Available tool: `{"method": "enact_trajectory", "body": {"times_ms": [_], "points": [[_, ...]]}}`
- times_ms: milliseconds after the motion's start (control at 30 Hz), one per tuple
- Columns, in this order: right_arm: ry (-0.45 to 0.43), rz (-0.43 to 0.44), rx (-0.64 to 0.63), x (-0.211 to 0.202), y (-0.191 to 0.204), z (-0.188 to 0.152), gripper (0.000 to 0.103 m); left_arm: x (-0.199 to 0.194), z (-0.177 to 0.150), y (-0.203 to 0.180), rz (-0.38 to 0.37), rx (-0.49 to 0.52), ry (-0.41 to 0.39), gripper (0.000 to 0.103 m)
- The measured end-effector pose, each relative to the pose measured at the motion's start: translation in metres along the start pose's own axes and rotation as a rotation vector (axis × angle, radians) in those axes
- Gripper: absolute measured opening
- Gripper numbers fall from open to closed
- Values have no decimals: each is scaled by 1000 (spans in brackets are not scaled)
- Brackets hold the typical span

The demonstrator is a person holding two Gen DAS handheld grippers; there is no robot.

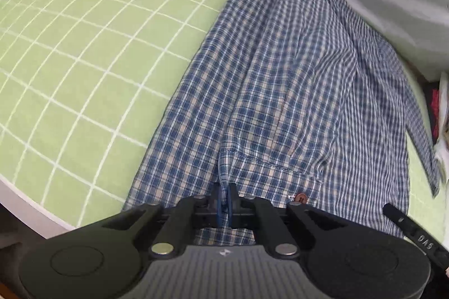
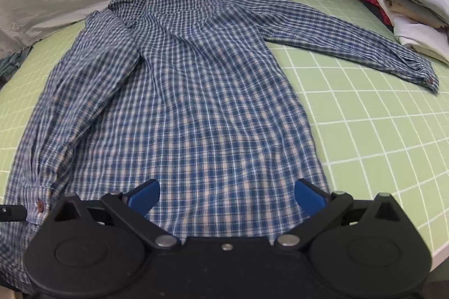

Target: Fold clothes

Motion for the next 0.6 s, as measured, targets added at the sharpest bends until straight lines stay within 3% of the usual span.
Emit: {"method": "enact_trajectory", "body": {"times_ms": [67, 133, 200, 300, 400, 500, 600], "points": [[-11, 25, 22, -9, -2, 7, 103, -12, 11, -6, -3, 34, -28, 29], [-46, 55, 49, -18, -4, 22, 103, -37, 31, -19, 0, 84, -111, 69], [-84, 86, 72, -24, -8, 38, 103, -62, 54, -33, 33, 135, -222, 90], [-135, 123, 122, -22, -21, 65, 103, -86, 86, -61, 66, 188, -363, 94], [-187, 158, 172, -17, -34, 91, 103, -91, 113, -93, 53, 197, -449, 99], [-211, 150, 190, -6, -55, 113, 103, -85, 129, -119, 57, 211, -489, 99], [-230, 107, 210, 7, -80, 135, 103, -67, 139, -146, 44, 226, -464, 99]]}}
Point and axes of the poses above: each gripper's, at about its wrist camera, not at the fingertips, and x roughly the way its jaws point, y to its left, z to its top, the point moved 9 cm from there along x, roughly the way its jaws point, and after that the axes turned 7 degrees about x, right-handed, at the moved point
